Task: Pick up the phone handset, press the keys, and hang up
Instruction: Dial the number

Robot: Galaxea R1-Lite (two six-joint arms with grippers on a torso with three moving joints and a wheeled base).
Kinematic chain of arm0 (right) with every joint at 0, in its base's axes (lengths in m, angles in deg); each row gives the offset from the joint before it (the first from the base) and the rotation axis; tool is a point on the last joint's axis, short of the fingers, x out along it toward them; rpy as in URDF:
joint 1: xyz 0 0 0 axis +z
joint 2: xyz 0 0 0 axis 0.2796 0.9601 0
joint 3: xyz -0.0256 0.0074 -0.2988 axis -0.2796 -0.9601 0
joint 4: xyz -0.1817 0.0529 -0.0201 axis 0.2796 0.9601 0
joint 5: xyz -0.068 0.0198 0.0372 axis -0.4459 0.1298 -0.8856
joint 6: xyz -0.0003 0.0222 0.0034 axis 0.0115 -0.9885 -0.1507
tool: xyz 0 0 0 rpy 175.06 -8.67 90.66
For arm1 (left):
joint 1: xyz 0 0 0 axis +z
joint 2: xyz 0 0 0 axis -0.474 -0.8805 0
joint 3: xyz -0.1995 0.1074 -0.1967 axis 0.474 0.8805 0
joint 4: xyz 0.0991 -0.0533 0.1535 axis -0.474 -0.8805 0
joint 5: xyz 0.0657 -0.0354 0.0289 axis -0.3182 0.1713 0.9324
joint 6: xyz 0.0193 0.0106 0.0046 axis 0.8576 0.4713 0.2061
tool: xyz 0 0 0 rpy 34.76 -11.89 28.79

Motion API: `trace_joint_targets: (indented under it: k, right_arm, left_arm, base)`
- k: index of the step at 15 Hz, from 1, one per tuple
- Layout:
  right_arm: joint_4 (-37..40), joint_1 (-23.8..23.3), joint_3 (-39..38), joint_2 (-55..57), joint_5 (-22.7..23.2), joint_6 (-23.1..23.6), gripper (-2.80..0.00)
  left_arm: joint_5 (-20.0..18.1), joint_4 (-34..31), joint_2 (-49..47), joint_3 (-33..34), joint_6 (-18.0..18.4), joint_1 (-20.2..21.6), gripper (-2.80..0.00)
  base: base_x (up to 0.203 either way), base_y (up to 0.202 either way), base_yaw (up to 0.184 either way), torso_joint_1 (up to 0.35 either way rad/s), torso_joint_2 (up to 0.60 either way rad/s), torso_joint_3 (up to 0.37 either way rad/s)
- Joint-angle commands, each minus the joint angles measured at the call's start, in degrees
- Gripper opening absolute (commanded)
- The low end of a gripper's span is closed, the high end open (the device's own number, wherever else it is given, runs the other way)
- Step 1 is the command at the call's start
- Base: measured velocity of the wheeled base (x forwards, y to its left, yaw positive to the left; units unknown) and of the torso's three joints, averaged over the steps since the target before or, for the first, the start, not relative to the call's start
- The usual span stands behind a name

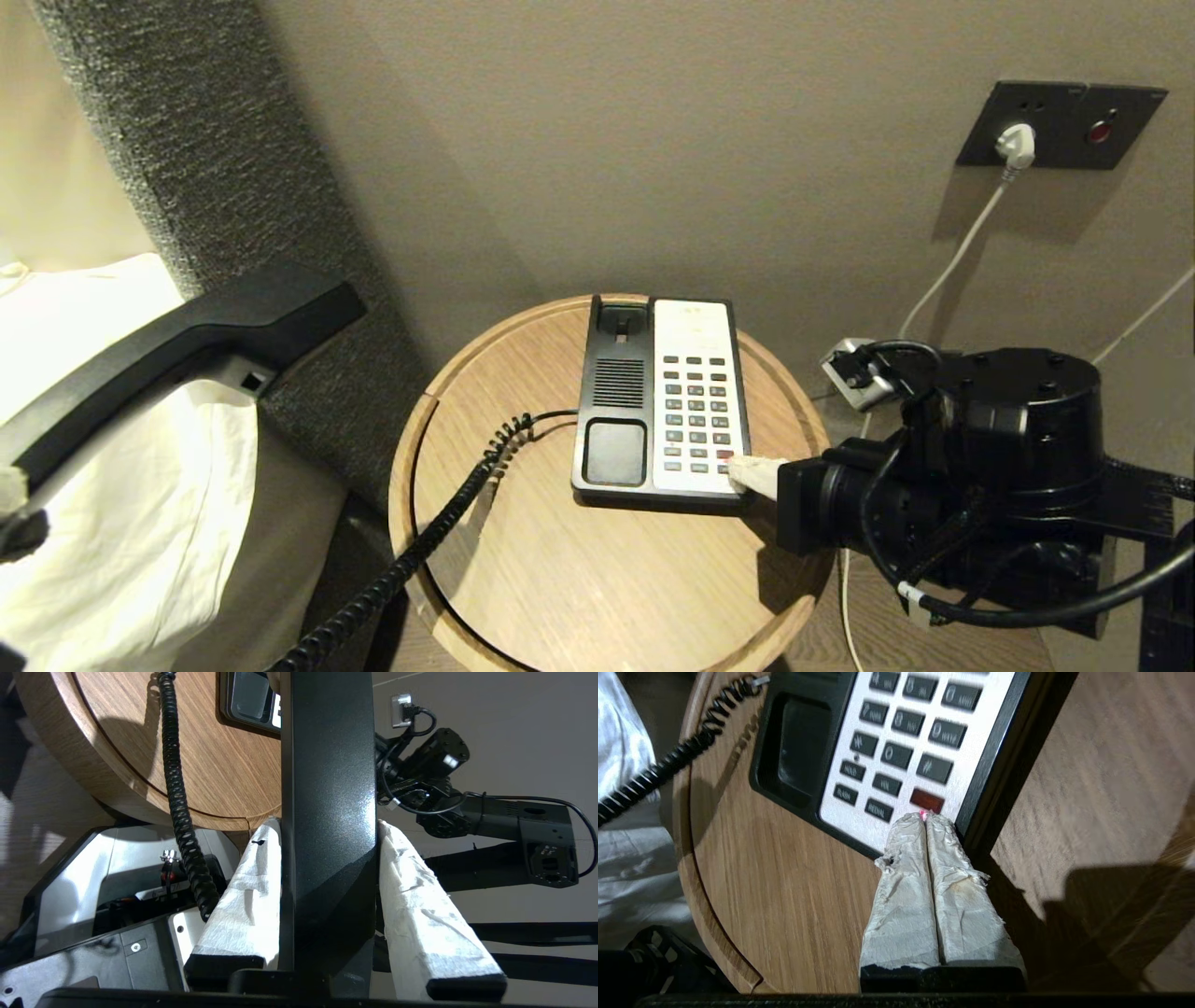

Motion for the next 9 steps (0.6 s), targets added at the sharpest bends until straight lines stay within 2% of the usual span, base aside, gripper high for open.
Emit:
trace_joint_targets:
  k: [1,5,7,9]
  right_arm:
    - [-0.5,0.0,0.3,-1.8,0.0,-0.1,-2.8]
    - [-0.4,-0.7,0.8,-4.7,-0.2,-0.1,-2.8]
    - [-0.3,-2.0,0.9,-6.1,-3.0,-0.1,-2.8]
    - [0.1,-3.9,0.9,-7.2,-4.0,-0.1,-2.8]
  left_arm:
    - [0.0,0.1,-1.3,-0.5,0.4,0.0,-2.8]
    - [0.3,3.7,-7.0,-1.8,6.1,-0.2,-2.8]
    - [0.8,3.9,-12.3,-3.5,8.2,-0.2,-2.8]
    - [3.8,5.0,-18.4,-4.0,12.2,-0.4,-2.8]
  base:
    - [0.0,0.0,0.0,0.0,0.0,0.0]
    - [0.0,0.0,0.0,0.0,0.0,0.0]
    - [0.0,0.0,0.0,0.0,0.0,0.0]
    - [0.0,0.0,0.0,0.0,0.0,0.0]
